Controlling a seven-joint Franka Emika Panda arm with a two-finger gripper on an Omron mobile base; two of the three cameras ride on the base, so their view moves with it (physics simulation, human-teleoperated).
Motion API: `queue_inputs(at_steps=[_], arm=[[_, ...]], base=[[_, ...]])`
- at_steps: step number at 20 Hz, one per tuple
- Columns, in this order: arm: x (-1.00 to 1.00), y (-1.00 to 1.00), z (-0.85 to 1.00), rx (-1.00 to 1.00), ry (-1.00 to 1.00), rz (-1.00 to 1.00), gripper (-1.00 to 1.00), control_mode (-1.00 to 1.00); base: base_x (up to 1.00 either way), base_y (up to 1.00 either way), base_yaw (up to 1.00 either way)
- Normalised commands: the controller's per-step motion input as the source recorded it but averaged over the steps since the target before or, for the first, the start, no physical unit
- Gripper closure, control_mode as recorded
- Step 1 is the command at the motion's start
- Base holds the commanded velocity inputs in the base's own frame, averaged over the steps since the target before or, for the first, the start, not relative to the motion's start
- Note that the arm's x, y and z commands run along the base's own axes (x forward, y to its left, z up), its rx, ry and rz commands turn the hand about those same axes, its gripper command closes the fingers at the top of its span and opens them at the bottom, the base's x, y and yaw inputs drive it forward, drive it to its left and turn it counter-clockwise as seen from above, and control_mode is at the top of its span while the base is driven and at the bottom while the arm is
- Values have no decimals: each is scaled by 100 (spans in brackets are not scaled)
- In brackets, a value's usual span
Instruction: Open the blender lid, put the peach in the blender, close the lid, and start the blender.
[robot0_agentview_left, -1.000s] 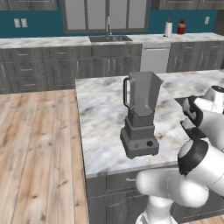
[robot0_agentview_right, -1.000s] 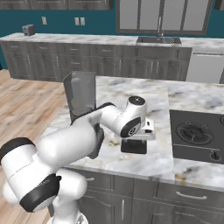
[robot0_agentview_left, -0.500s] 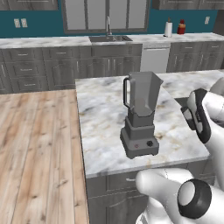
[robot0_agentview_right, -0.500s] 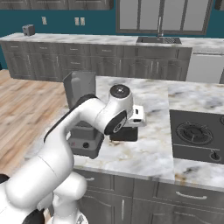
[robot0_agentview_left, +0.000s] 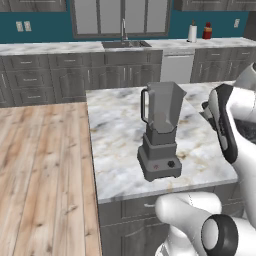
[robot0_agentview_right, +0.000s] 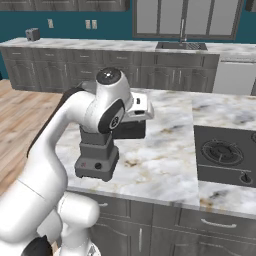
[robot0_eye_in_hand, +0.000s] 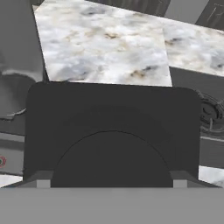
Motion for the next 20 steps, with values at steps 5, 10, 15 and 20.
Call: queue_inputs(at_steps=[5,10,15,20], arm=[[-8,33,99,-2,-6,0,100,-100],[-1,47,94,0,0,2,100,-100],[7,67,71,-2,2,1,100,-100],[46,78,4,-4,15,0,100,-100]], base=[[0,0,0],[0,0,0],[0,0,0],[0,0,0]])
